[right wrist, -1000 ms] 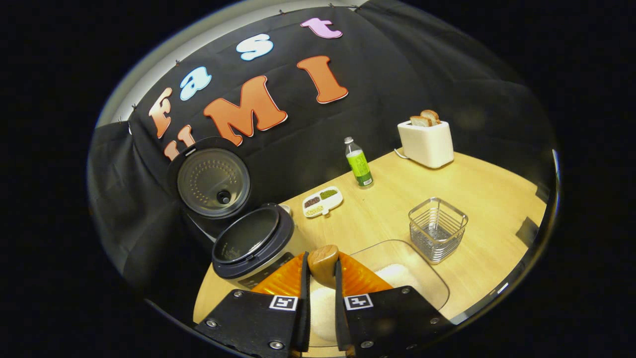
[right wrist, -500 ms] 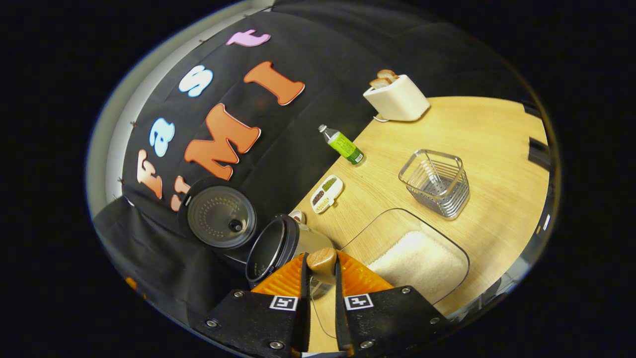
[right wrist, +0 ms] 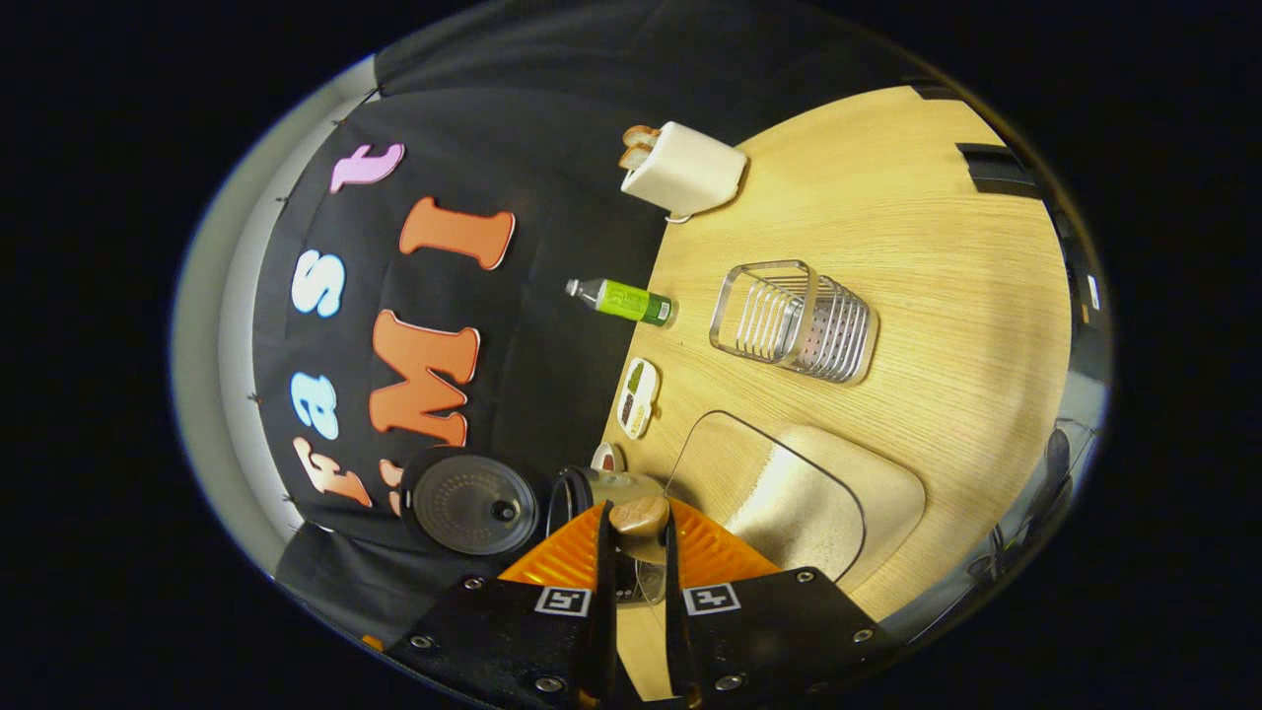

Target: Close the left gripper, press the button to open the rice cooker; take a wooden spoon from the chopstick holder with the right hand, scoop a spoonful of rice and pour it into the rice cooker, then put the wooden spoon back into the chopstick holder.

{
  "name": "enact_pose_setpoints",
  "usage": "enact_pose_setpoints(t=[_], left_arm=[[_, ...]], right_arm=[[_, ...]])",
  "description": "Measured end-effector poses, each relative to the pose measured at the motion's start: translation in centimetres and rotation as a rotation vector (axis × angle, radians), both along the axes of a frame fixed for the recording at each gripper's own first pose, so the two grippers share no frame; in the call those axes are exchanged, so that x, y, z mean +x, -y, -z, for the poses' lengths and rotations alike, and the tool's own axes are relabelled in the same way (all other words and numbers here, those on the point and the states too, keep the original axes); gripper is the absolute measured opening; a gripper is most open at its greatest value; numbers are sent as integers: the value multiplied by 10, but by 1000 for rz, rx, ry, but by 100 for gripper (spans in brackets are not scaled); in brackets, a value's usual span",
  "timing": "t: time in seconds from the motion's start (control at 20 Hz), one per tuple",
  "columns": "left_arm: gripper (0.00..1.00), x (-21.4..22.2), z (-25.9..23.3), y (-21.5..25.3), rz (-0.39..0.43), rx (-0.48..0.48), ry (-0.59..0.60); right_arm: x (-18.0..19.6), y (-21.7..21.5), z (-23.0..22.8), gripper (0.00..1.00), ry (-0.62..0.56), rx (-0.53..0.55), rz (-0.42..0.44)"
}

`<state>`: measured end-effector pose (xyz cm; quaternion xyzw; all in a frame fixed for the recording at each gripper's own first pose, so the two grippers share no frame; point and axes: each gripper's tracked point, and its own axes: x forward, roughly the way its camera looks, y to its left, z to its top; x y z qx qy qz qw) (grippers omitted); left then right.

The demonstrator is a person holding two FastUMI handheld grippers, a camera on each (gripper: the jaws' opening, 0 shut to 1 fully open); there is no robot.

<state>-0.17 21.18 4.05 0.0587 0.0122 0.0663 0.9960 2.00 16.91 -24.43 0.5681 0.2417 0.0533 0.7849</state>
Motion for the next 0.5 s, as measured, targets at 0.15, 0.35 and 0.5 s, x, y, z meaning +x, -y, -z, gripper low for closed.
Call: enact_pose_setpoints(t=[0.15, 0.35, 0.5], left_arm=[[94, 2, -3, 4, 8, 1, 8], [94, 8, -3, 15, 25, -4, 9], [100, 14, -3, 24, 48, -20, 16]], right_arm=[[1, 15, -13, 20, 10, 65, 34], [1, 23, -38, 20, 28, 109, 47], [0, 25, -55, 20, 35, 134, 46]])
